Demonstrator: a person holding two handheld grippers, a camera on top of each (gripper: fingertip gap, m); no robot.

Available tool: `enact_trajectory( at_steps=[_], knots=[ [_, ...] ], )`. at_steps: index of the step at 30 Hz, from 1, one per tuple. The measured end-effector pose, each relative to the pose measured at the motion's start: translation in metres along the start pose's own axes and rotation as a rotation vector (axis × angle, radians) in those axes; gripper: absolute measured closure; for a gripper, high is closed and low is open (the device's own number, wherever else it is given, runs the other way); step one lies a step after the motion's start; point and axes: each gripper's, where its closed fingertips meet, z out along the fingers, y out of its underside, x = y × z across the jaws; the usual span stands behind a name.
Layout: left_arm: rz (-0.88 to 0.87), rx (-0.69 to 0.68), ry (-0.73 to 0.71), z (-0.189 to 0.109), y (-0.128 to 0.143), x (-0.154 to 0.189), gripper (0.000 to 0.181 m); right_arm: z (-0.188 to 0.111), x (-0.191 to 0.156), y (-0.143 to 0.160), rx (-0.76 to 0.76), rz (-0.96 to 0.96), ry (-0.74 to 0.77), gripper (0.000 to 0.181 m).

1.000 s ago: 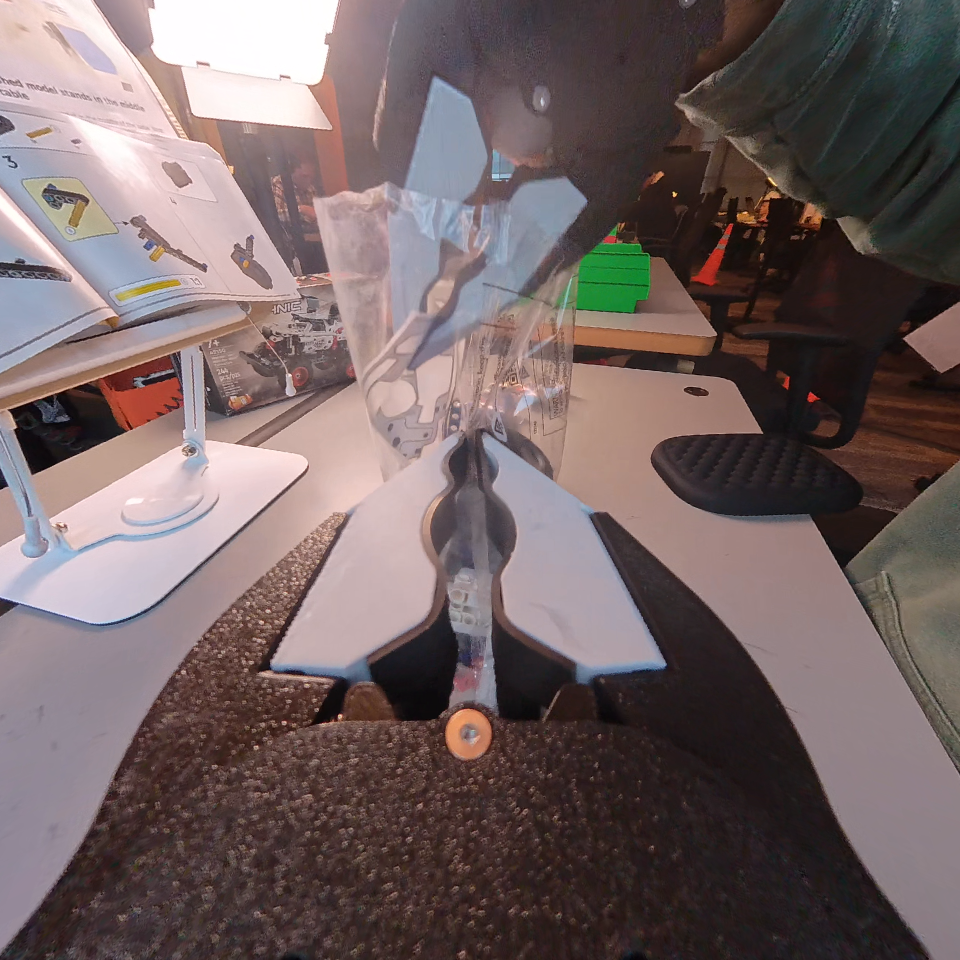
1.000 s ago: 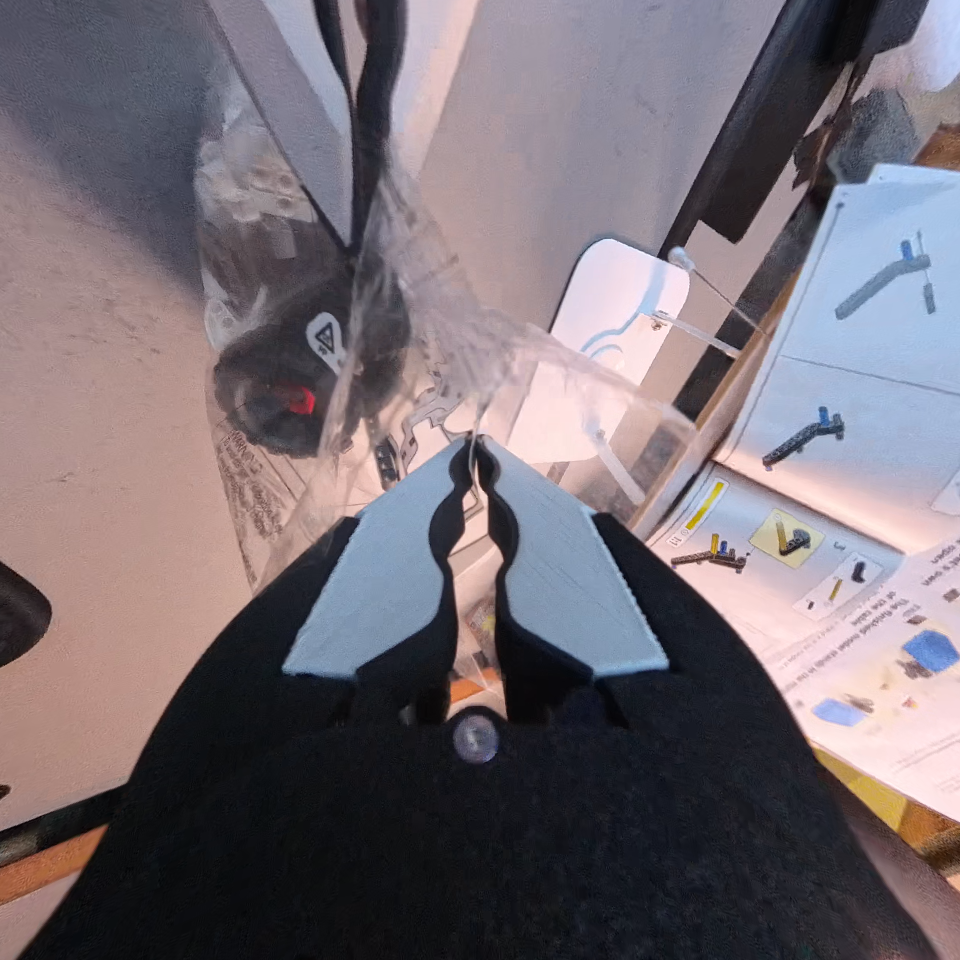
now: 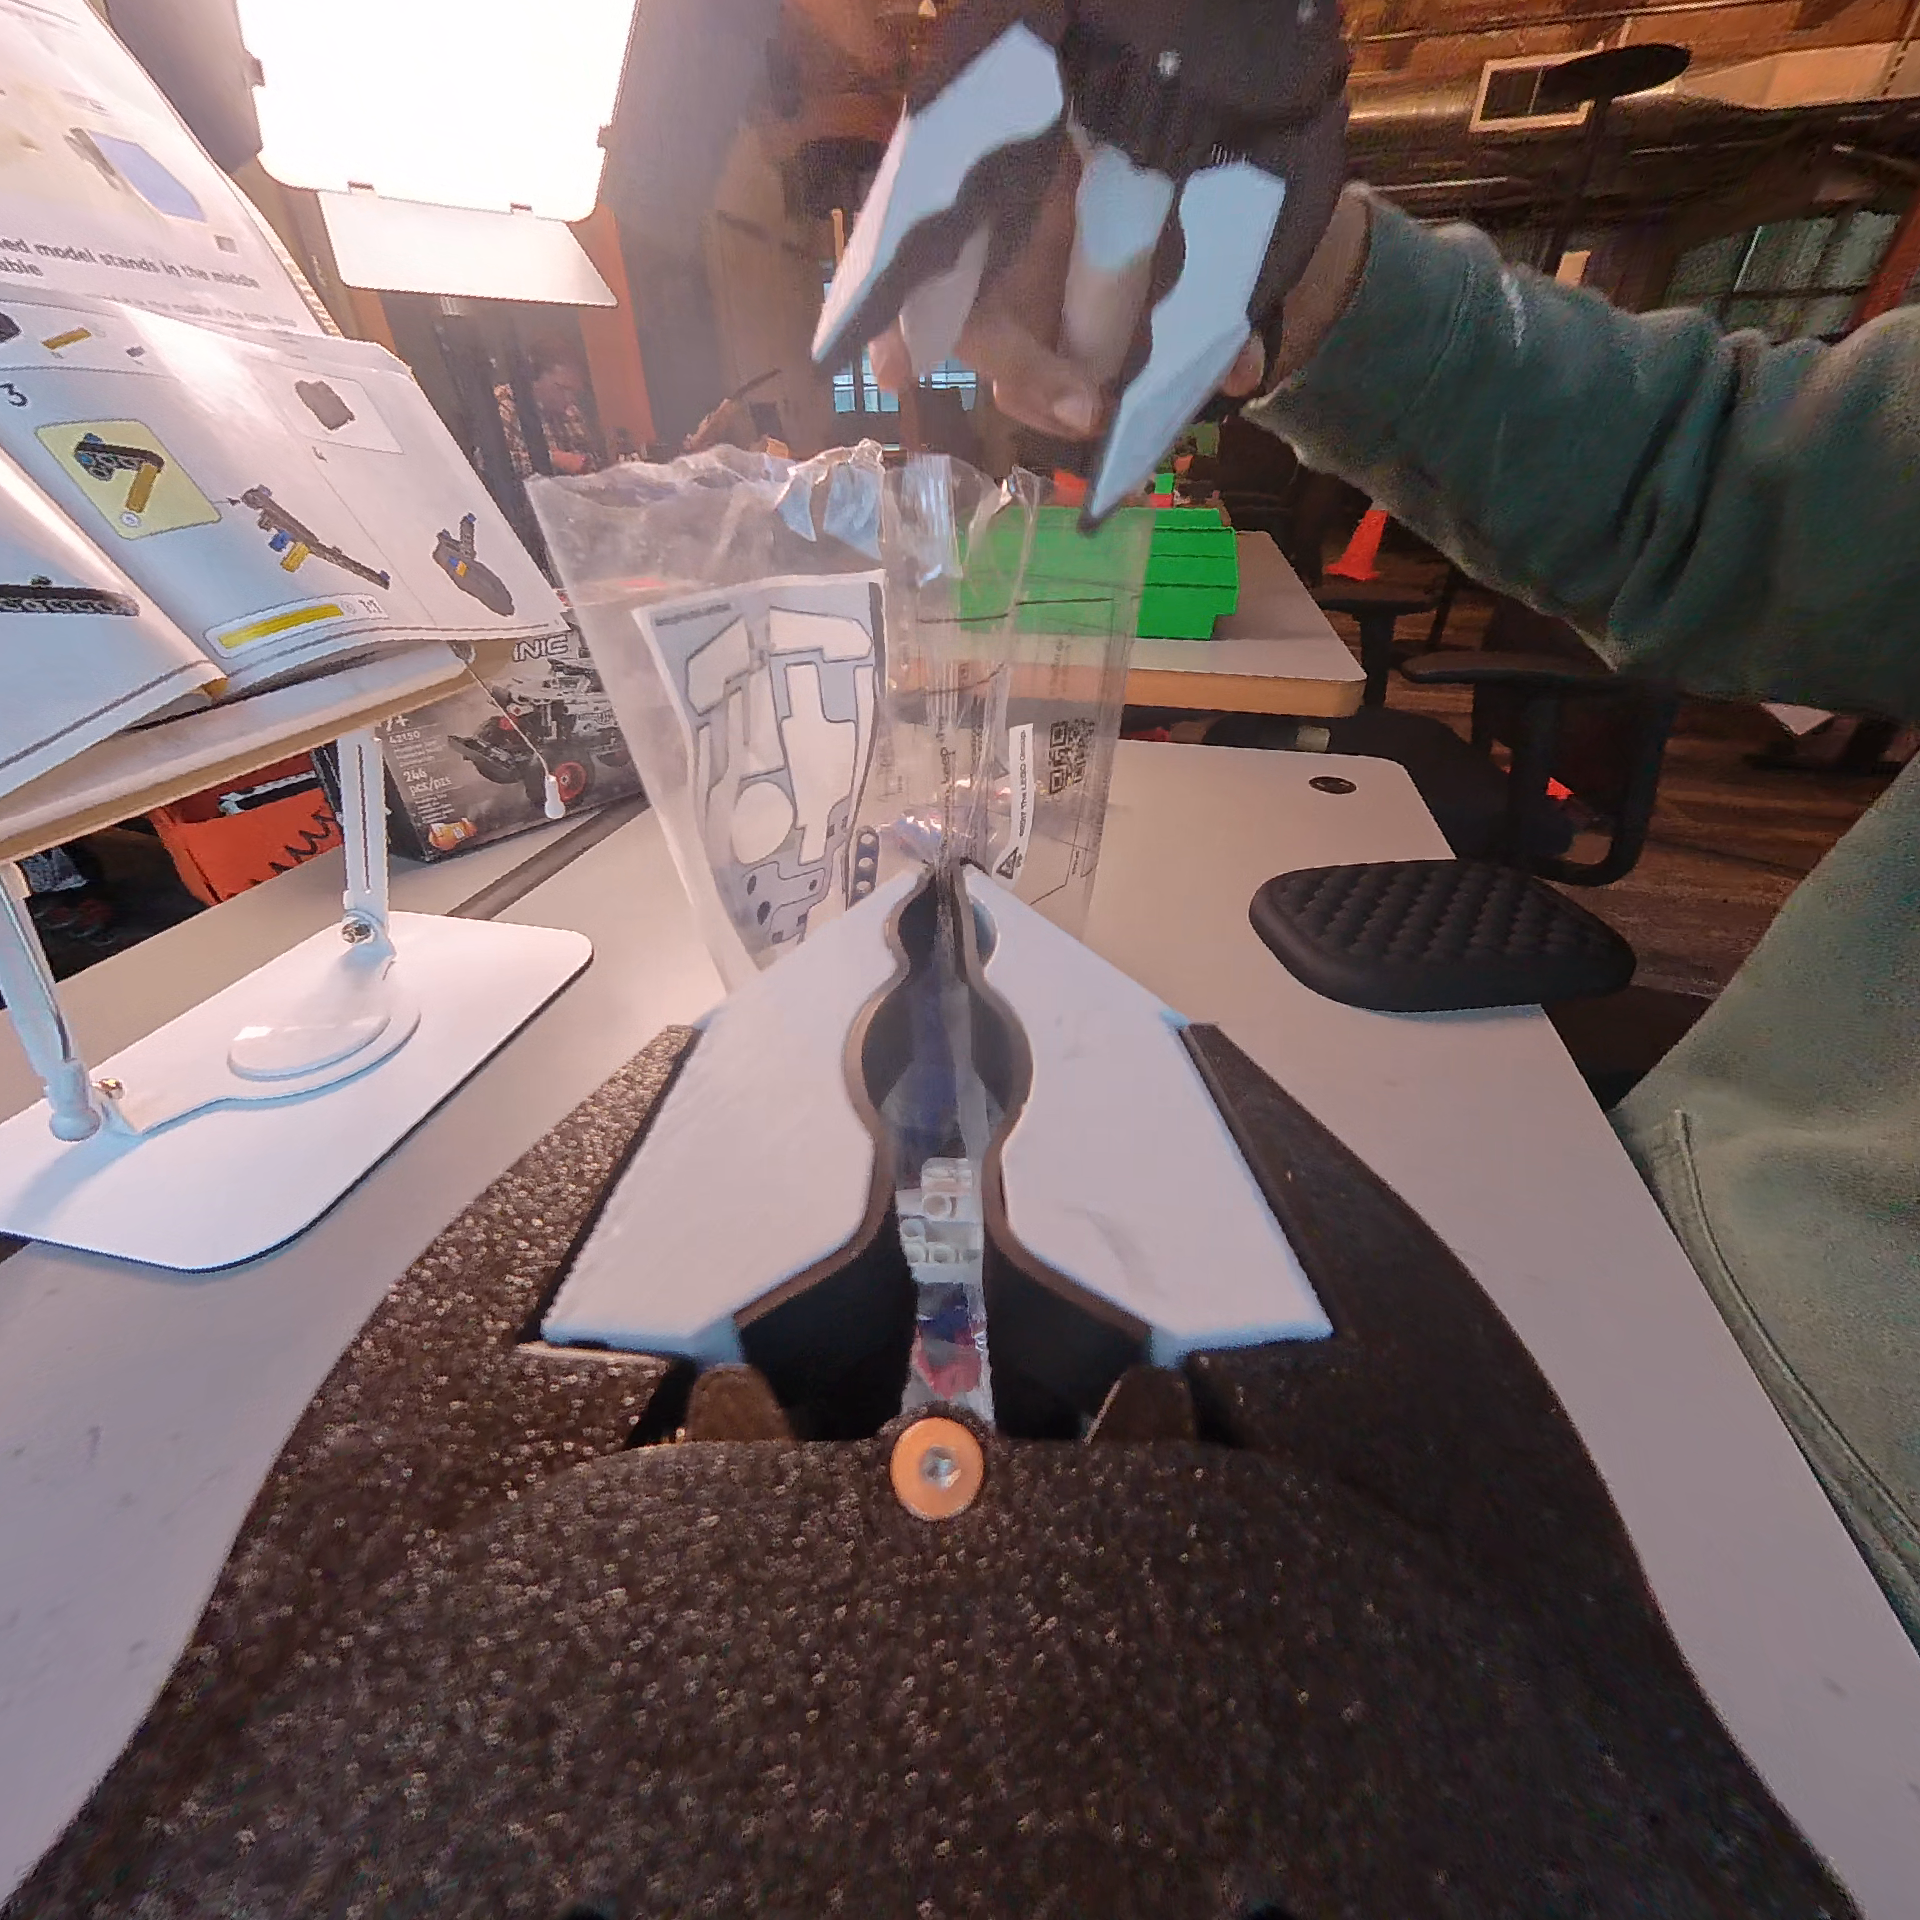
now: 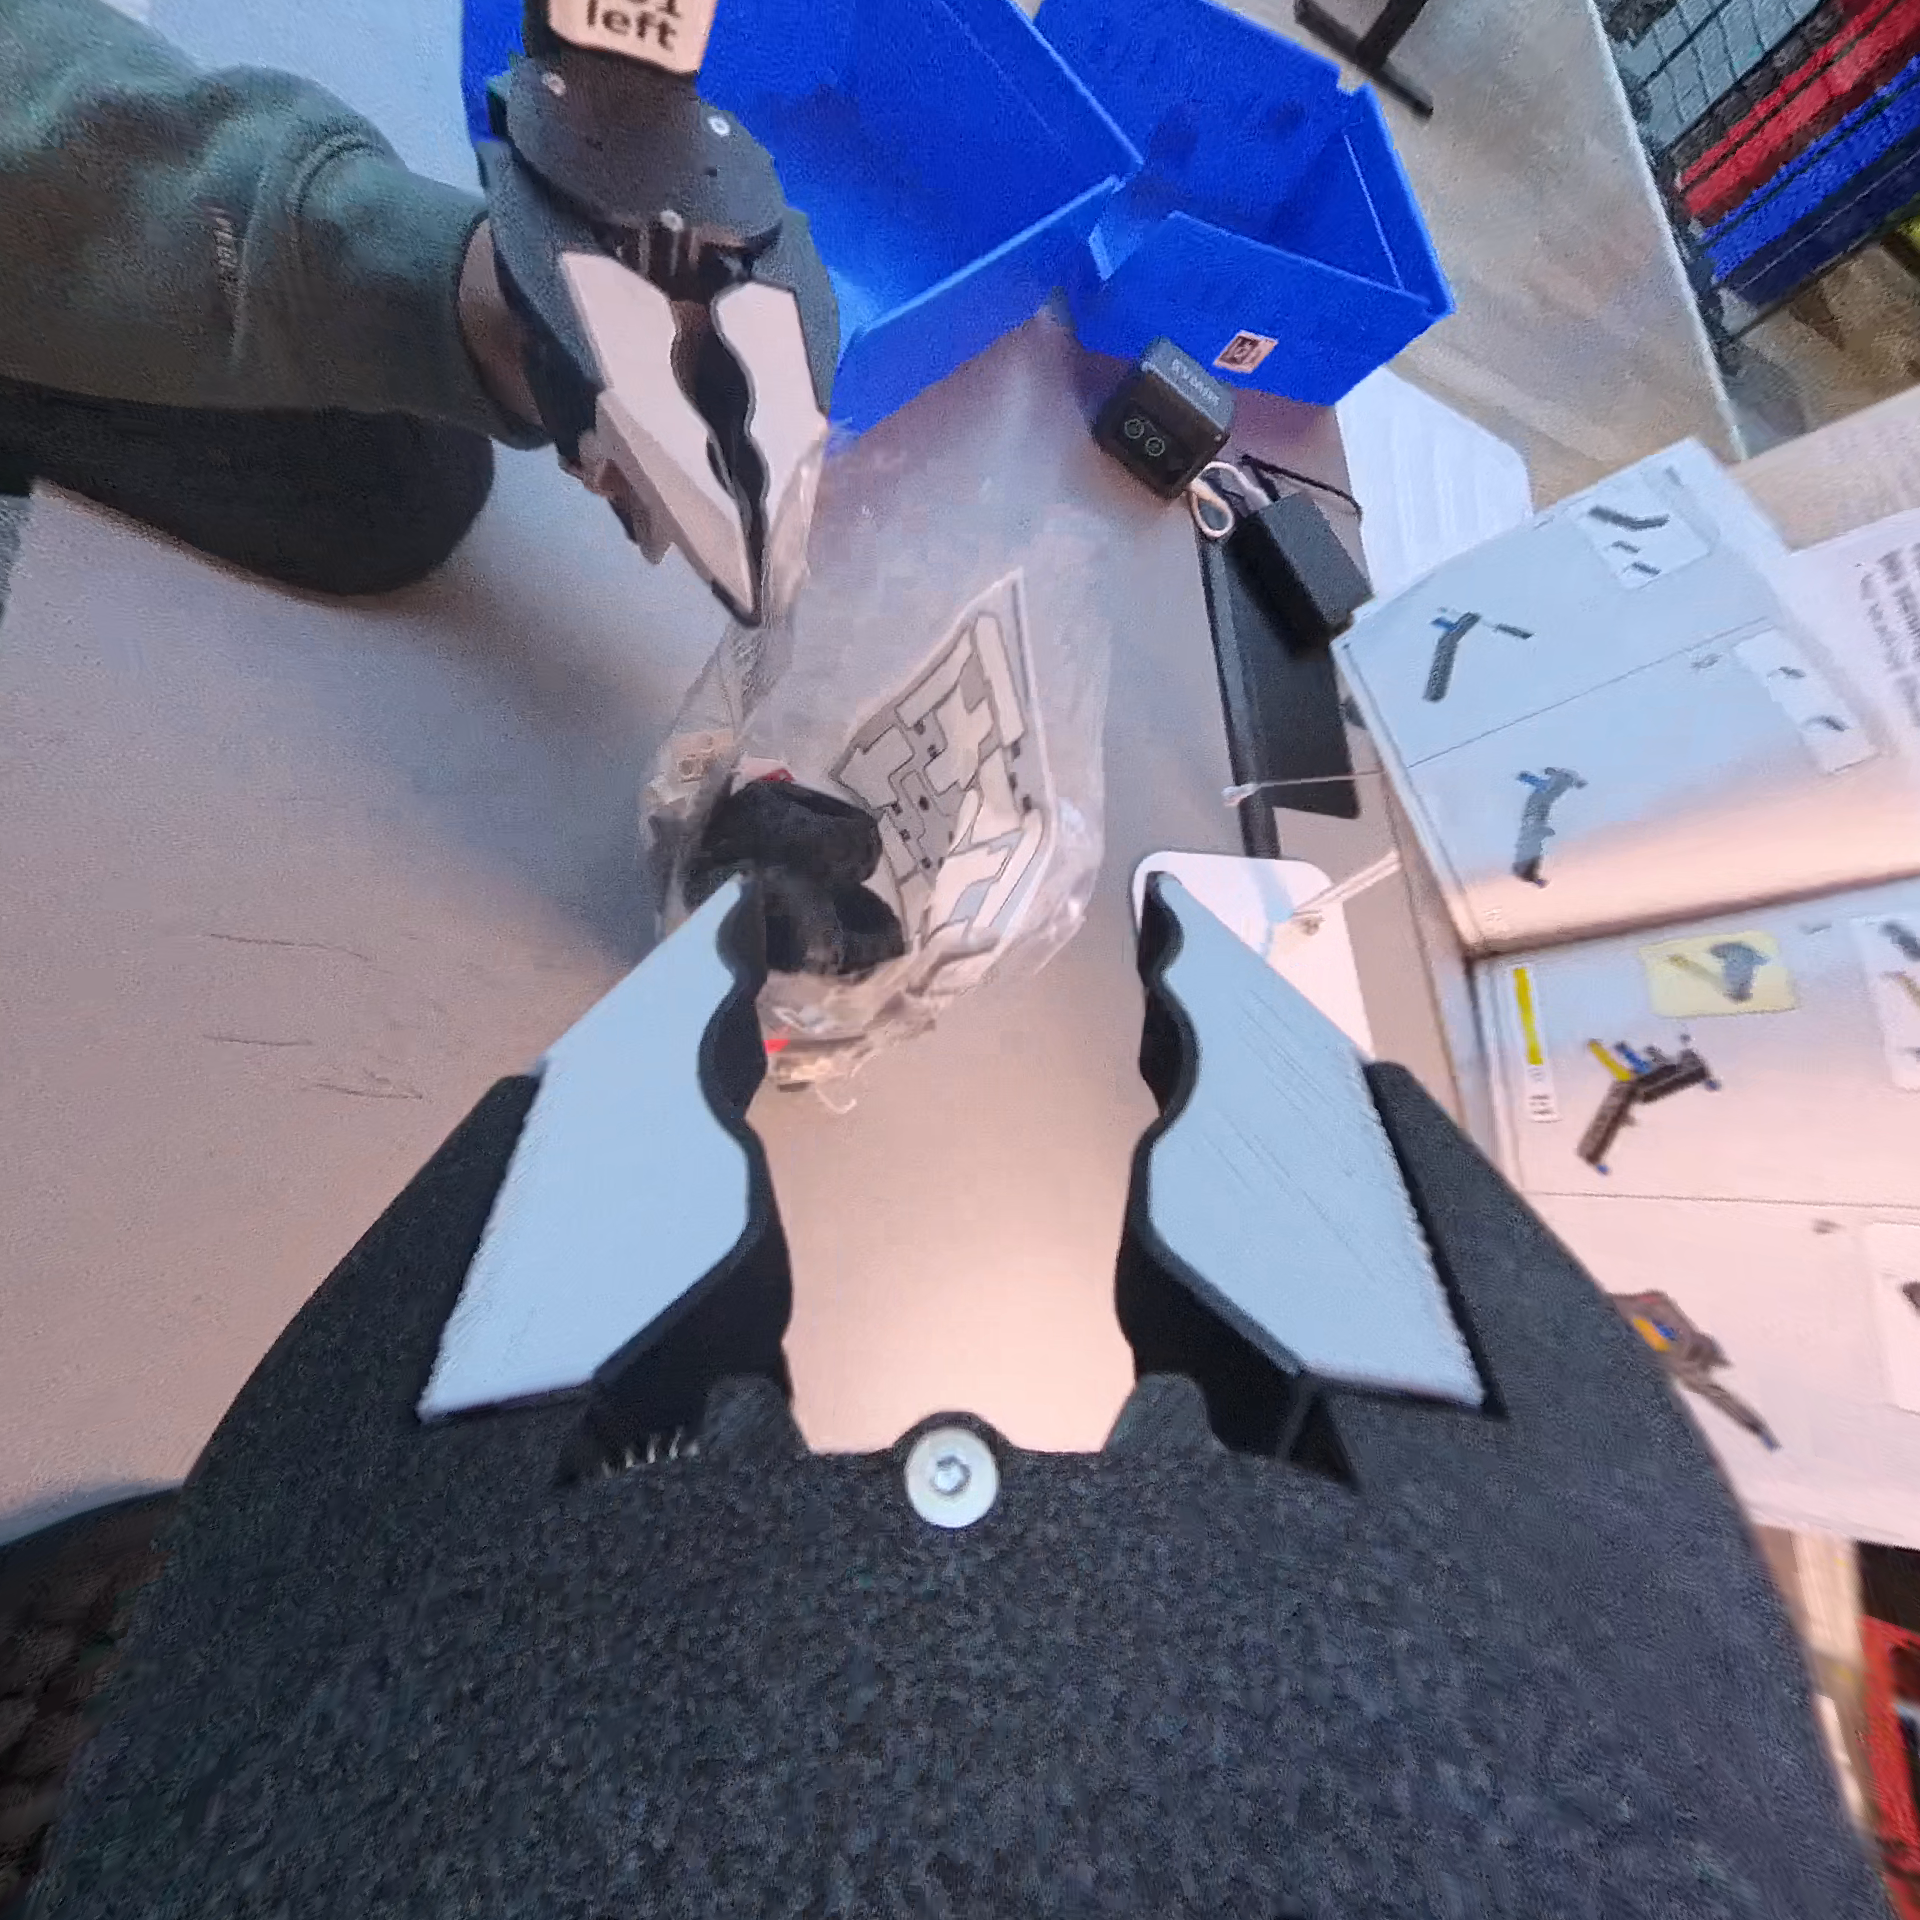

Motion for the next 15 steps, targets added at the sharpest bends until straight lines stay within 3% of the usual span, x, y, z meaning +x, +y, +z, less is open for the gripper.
enact_trajectory(
  at_steps=[5,8,11,15],
  knots=[
    [0.006,0.003,0.048,0.002,0.0,0.007,0.181,0.014,-0.004,0.021,0.341,0.247,-0.109,0.079],
    [-0.022,0.025,0.031,-0.002,0.0,0.002,0.181,-0.014,0.015,0.005,0.645,0.378,-0.189,0.087],
    [-0.054,0.052,0.061,-0.008,0.0,0.001,0.181,-0.005,-0.003,0.021,0.603,0.333,-0.305,0.08],
    [-0.077,0.068,0.131,-0.009,0.0,0.005,0.181,0.048,-0.03,0.054,0.457,0.316,-0.366,0.08]
  ],
)
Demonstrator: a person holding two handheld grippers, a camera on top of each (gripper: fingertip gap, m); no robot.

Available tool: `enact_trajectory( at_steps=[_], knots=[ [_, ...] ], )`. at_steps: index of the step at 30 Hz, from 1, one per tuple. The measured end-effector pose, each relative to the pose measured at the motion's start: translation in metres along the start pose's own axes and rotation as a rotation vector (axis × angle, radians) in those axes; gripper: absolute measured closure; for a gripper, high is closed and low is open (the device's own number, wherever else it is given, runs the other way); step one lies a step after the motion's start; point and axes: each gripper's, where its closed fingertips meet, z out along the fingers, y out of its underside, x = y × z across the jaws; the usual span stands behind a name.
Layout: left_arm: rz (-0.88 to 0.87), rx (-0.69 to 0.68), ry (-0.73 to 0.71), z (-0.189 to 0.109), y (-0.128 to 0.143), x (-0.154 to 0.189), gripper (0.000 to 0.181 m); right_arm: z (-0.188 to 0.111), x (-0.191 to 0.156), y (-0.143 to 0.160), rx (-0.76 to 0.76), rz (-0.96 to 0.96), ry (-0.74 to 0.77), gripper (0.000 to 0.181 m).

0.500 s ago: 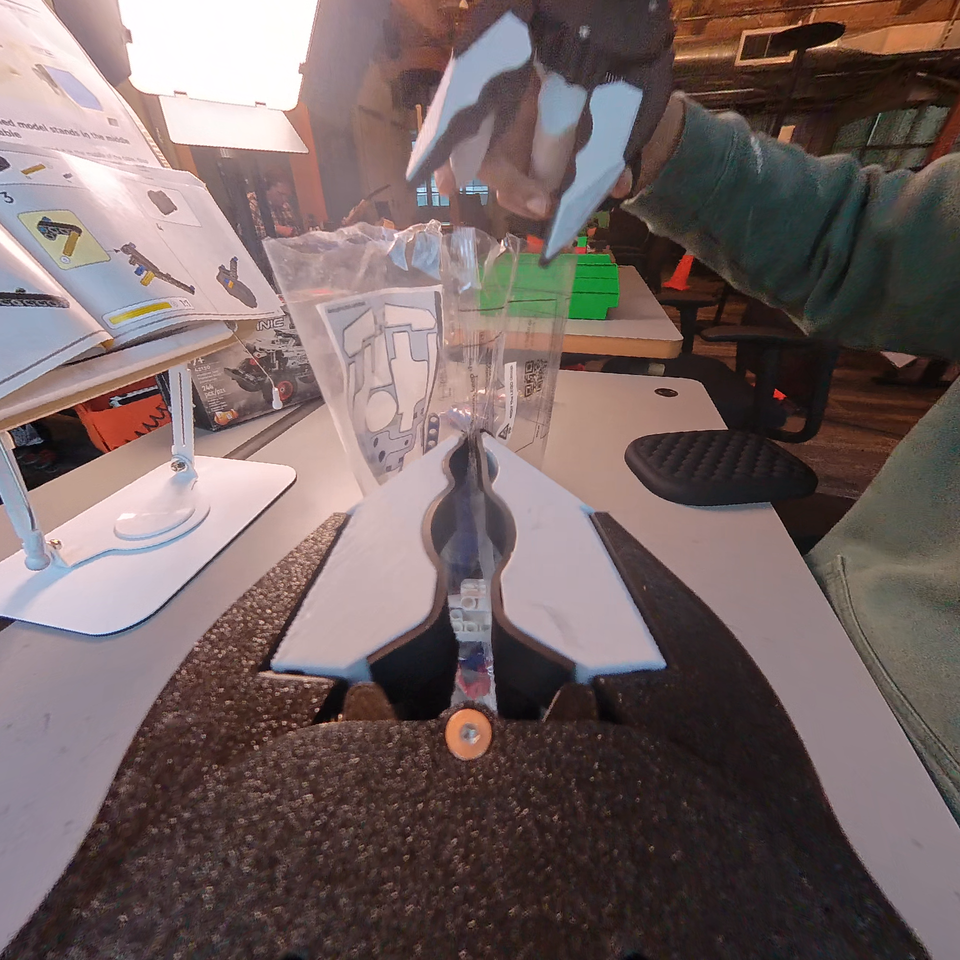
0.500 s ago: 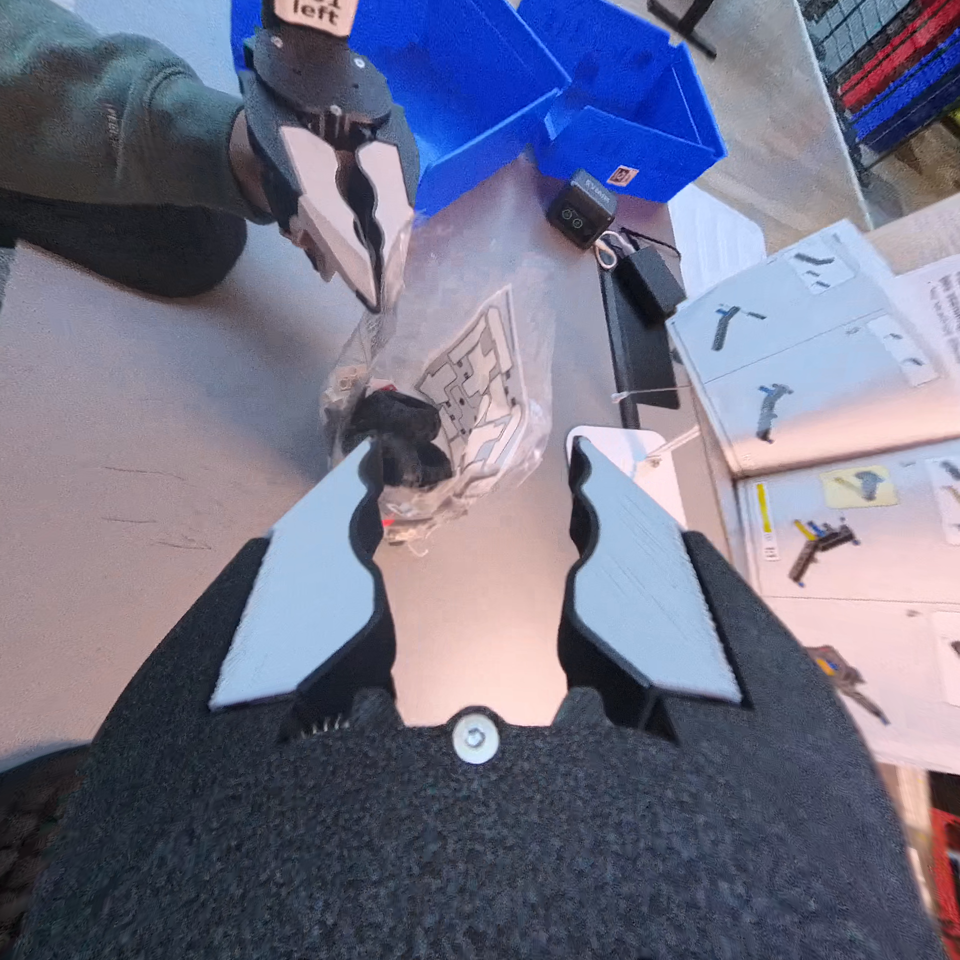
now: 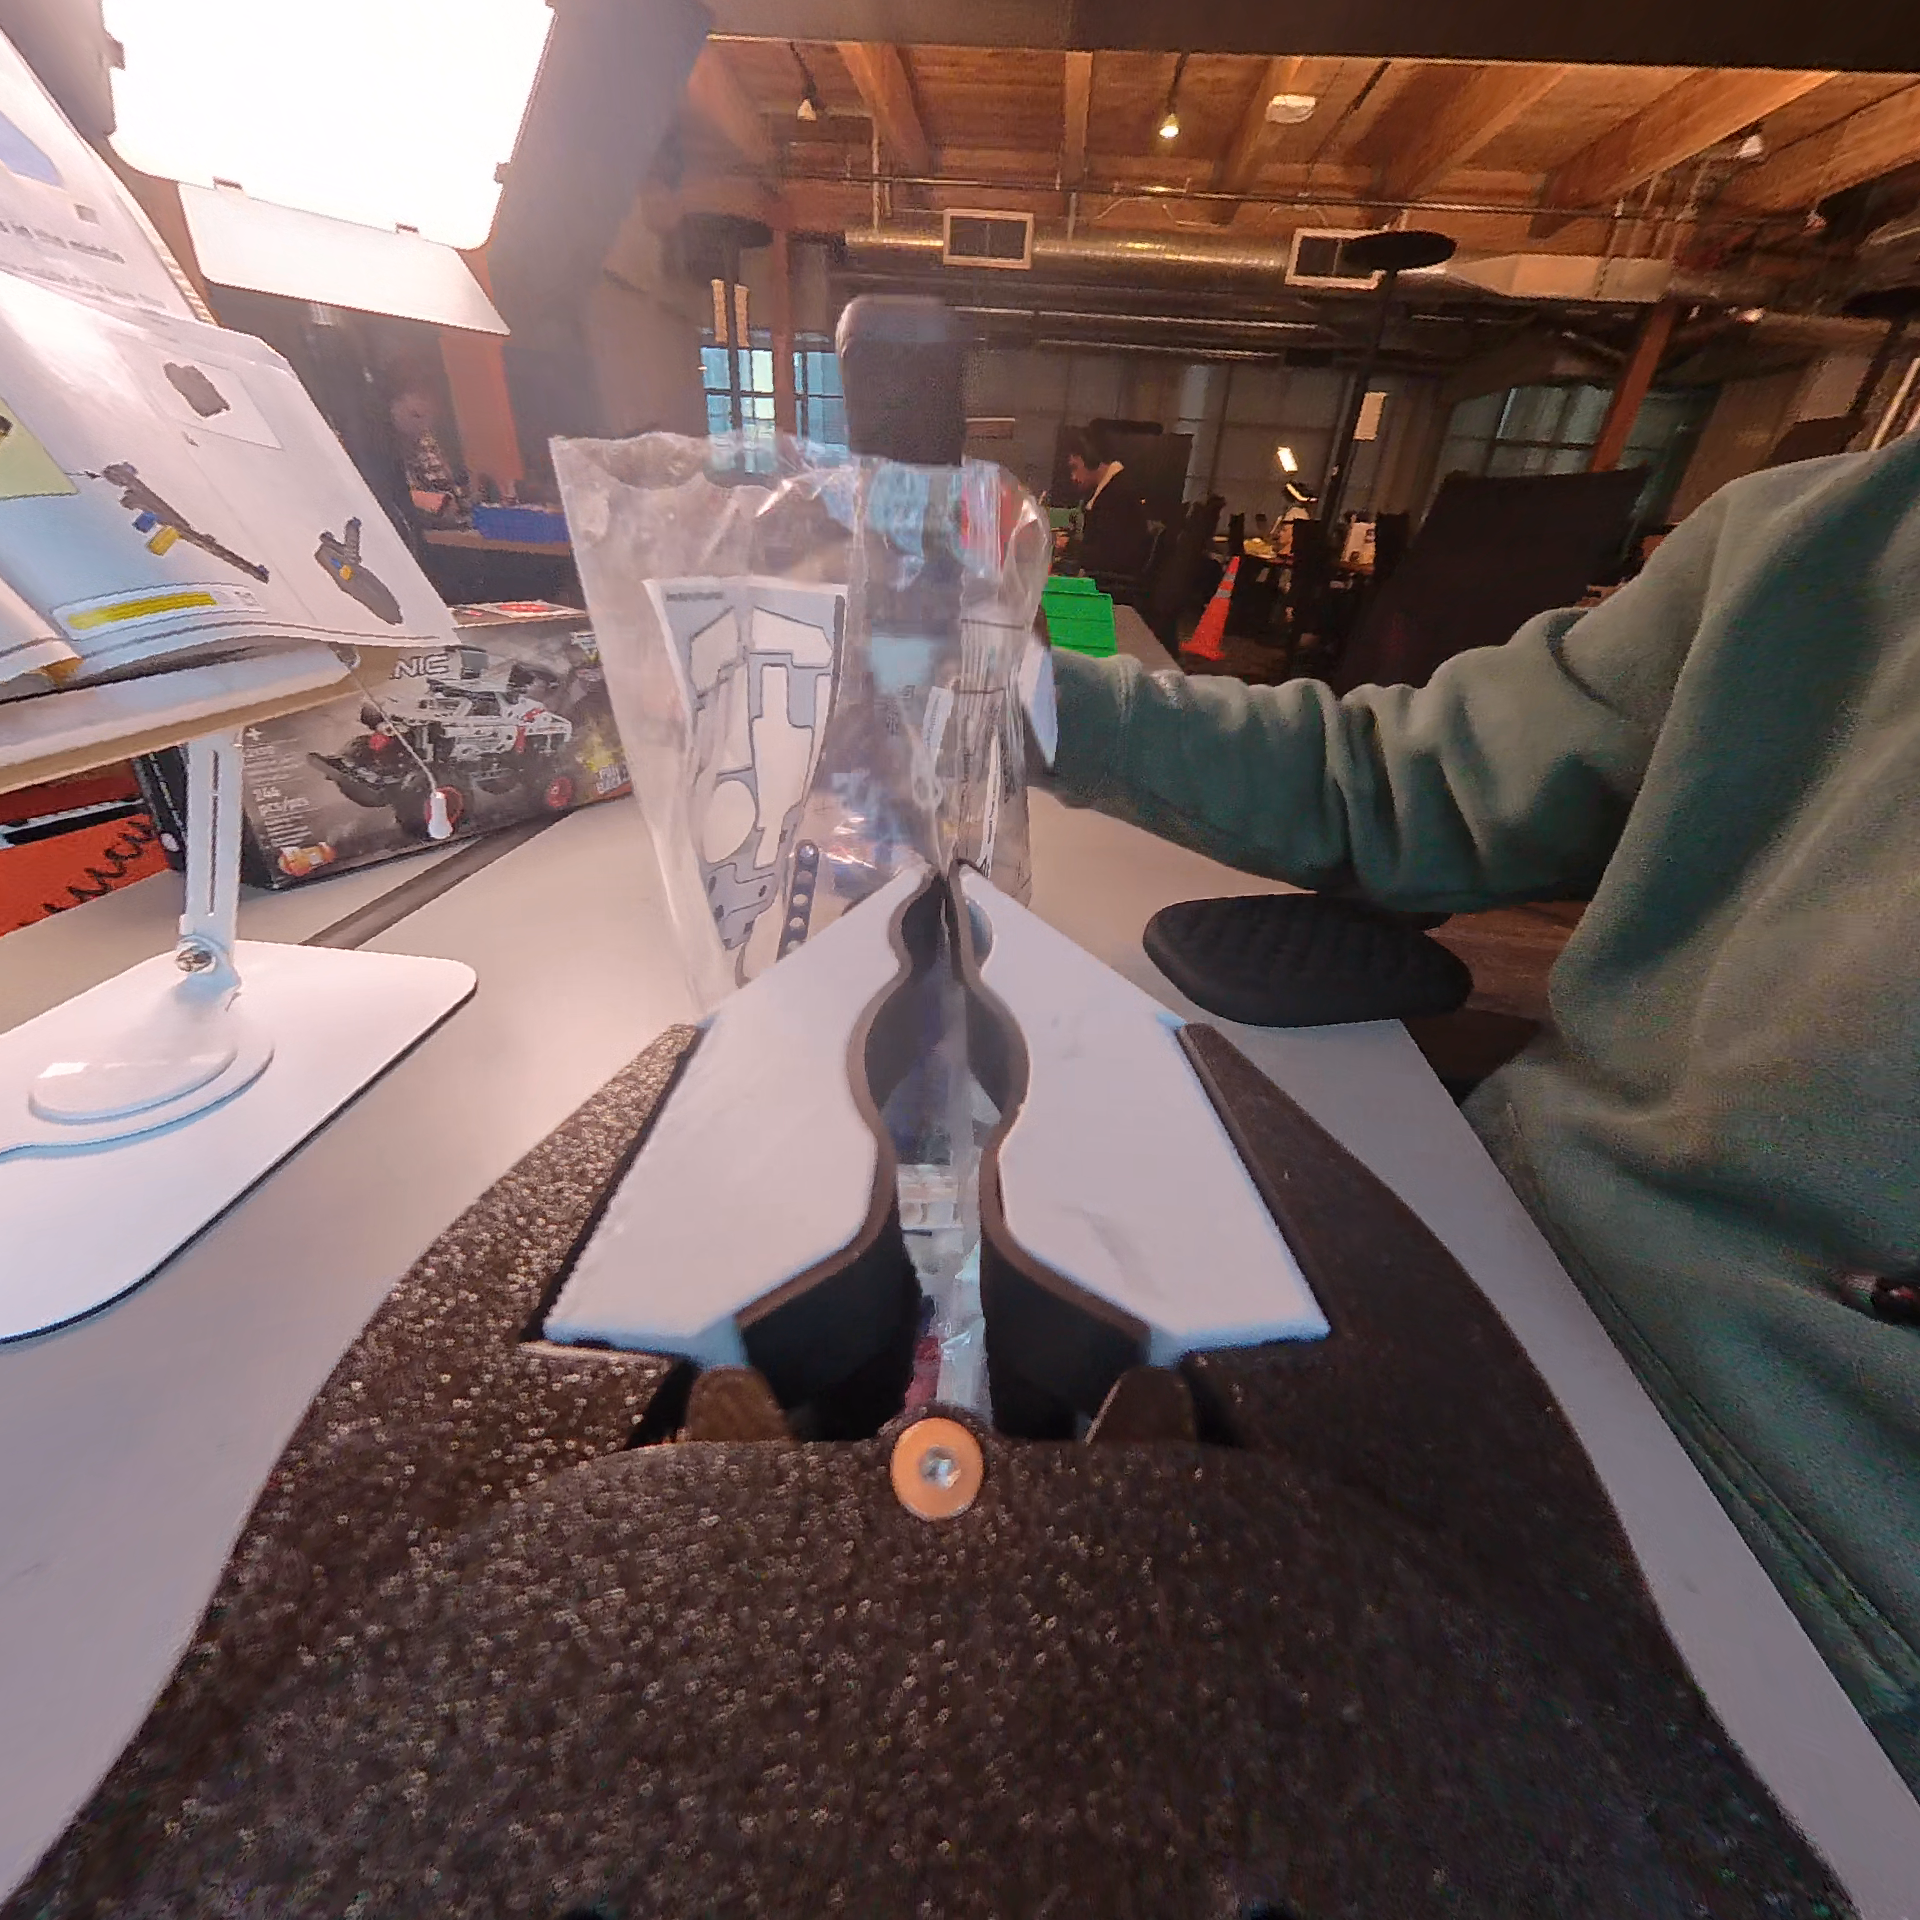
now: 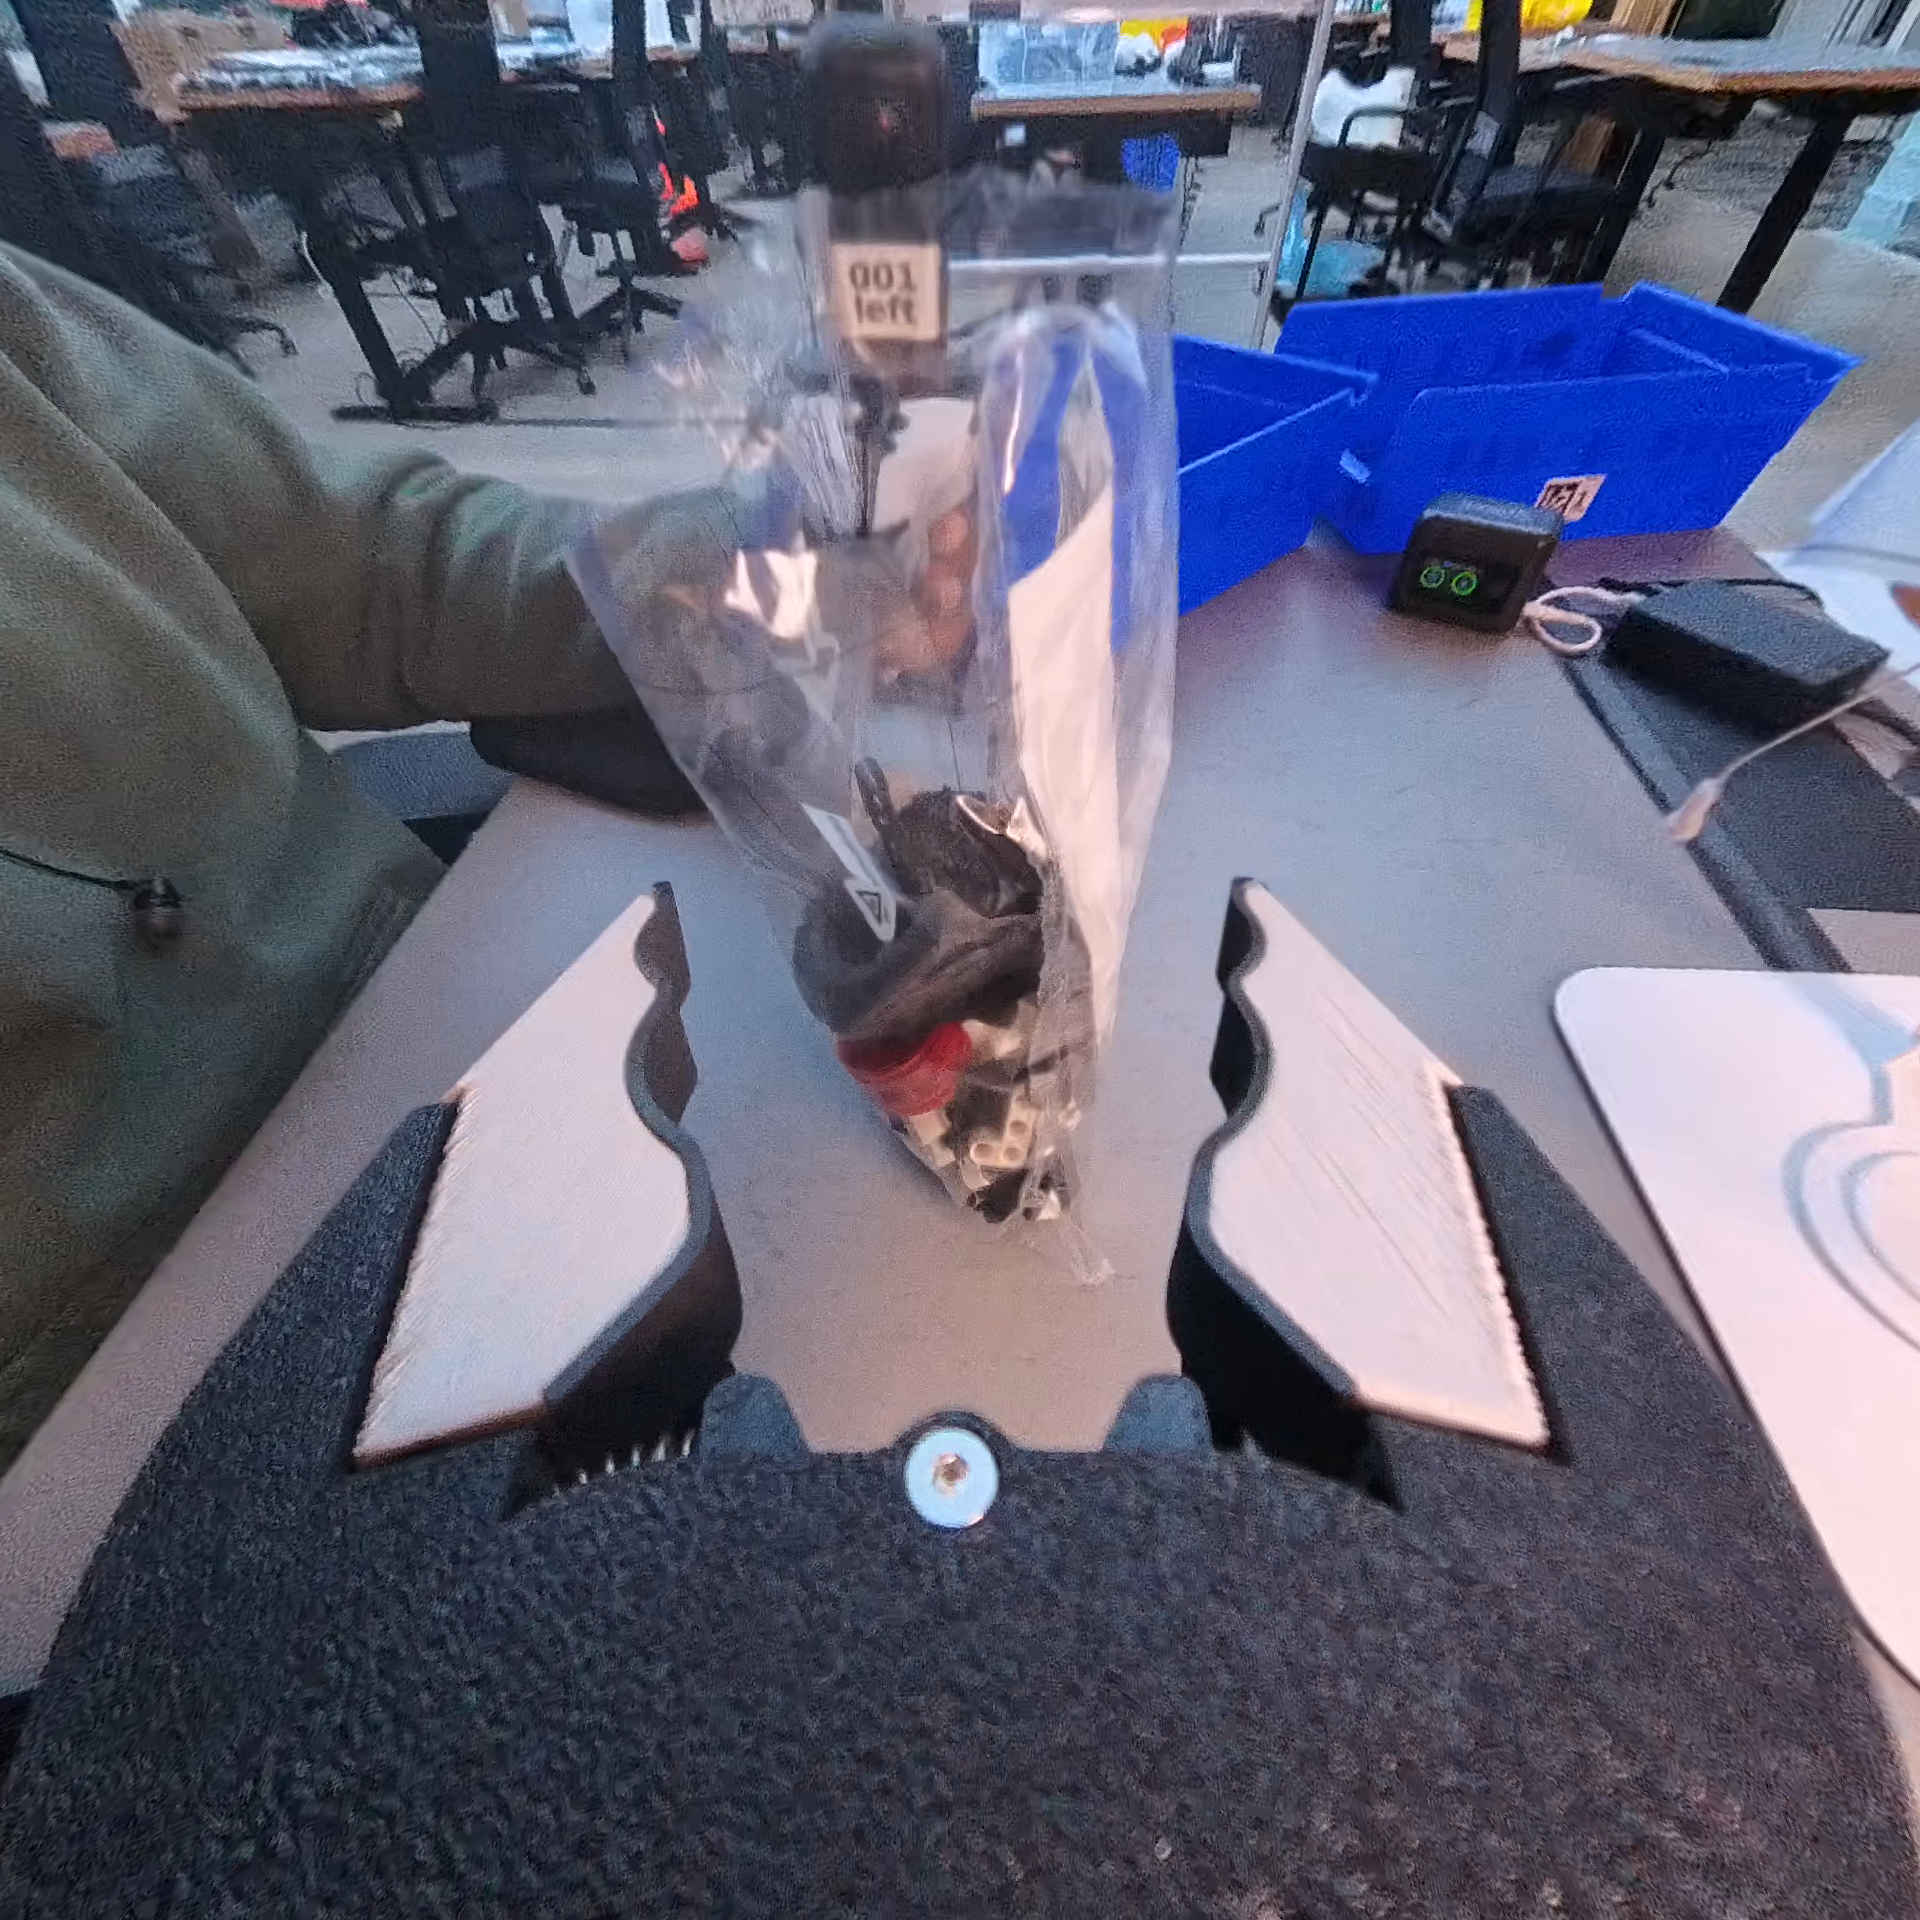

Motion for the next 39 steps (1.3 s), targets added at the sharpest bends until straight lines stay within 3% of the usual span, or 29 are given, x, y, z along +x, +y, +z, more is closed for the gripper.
enact_trajectory(
  at_steps=[1,3,5,8,11,14,16,19,23,27,33,36,39],
  knots=[
    [-0.008,0.005,0.011,0.0,0.0,0.0,0.181,0.012,0.001,0.011,-0.029,-0.011,0.001,0.085],
    [-0.029,0.018,0.018,-0.002,0.0,-0.001,0.181,0.026,0.002,0.02,-0.049,-0.031,-0.002,0.122],
    [-0.053,0.036,-0.007,-0.007,-0.002,-0.007,0.181,0.025,0.003,0.019,-0.061,-0.02,0.001,0.141],
    [-0.073,0.025,-0.084,-0.01,0.001,-0.02,0.181,0.018,-0.002,0.021,-0.094,0.035,0.027,0.151],
    [-0.053,0.003,-0.108,-0.004,0.003,-0.021,0.177,0.013,-0.008,0.023,-0.104,0.088,0.124,0.148],
    [-0.011,-0.047,-0.119,0.004,0.01,-0.017,0.158,0.004,-0.015,0.023,-0.078,0.091,0.202,0.136],
    [0.012,-0.077,-0.134,0.008,0.012,-0.016,0.175,-0.017,-0.013,0.02,-0.073,0.052,0.286,0.121],
    [0.041,-0.103,-0.172,0.008,0.012,-0.018,0.18,-0.071,-0.001,0.012,-0.028,0.096,0.427,0.119],
    [0.01,-0.089,-0.163,0.008,0.011,-0.018,0.18,-0.163,0.035,0.074,-0.342,0.149,0.795,0.118],
    [0.011,-0.079,-0.172,0.008,0.011,-0.019,0.179,-0.21,0.035,0.147,-0.567,0.387,0.919,0.104],
    [-0.029,-0.05,-0.186,0.005,0.011,-0.026,0.177,-0.218,0.039,0.215,-0.841,0.497,0.938,0.092],
    [-0.029,-0.047,-0.19,0.003,0.012,-0.027,0.177,-0.214,0.04,0.217,-0.877,0.471,0.893,0.1],
    [-0.034,-0.045,-0.188,0.003,0.012,-0.027,0.177,-0.219,0.035,0.213,-0.985,0.277,0.784,0.096]
  ],
)
